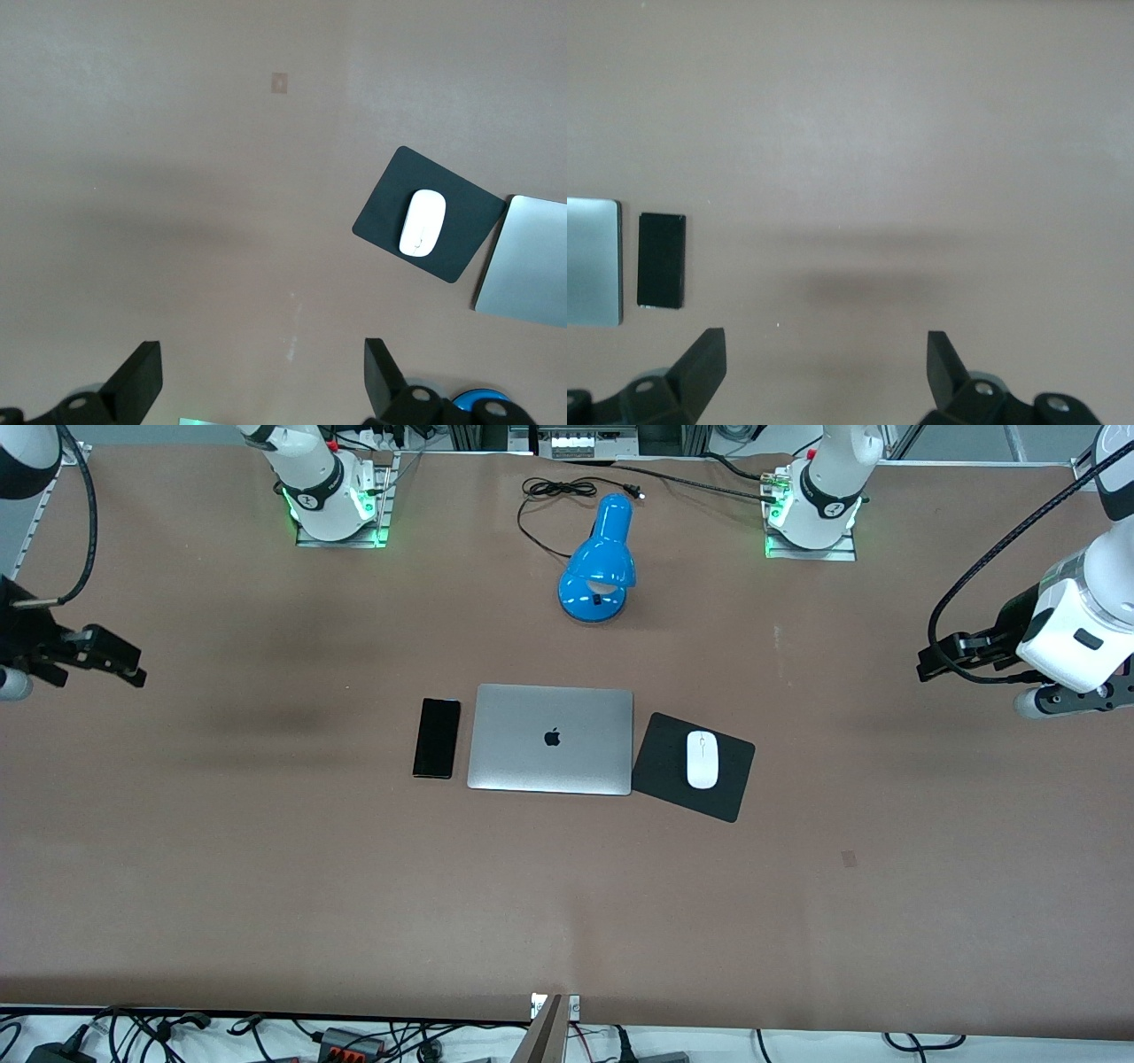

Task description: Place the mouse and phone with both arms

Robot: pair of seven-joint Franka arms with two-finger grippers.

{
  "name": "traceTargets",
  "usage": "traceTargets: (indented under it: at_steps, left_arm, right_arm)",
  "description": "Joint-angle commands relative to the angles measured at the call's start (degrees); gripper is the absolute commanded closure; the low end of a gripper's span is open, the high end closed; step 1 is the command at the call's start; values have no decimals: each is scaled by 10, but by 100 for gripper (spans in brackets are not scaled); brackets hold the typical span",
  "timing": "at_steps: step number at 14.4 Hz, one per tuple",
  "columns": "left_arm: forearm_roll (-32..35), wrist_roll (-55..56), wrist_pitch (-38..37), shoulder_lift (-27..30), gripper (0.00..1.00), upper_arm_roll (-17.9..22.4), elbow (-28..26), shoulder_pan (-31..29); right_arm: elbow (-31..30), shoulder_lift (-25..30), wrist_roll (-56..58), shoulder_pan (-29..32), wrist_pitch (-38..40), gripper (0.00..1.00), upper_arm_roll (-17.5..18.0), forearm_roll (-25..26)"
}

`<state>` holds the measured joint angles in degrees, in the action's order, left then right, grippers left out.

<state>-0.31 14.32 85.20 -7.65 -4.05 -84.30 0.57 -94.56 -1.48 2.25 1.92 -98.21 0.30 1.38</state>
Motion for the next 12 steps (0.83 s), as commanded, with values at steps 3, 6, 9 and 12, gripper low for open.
traceTargets:
  at_steps: [3, 6, 9, 12]
  left_arm:
    - [-8, -17, 5, 16, 0, 2, -15, 0]
    - [-8, -17, 4, 16, 0, 2, -15, 0]
    - [-8, -18, 4, 16, 0, 2, -15, -1]
    - [-8, -18, 3, 16, 0, 2, -15, -1]
  right_arm:
    - [-67, 60, 6, -5, -16, 0, -4, 0]
    - [-62, 60, 5, -3, -8, 0, -5, -3]
    - [-53, 59, 6, -3, -4, 0, -5, -5]
    - [-51, 60, 12, -2, 9, 0, -6, -4]
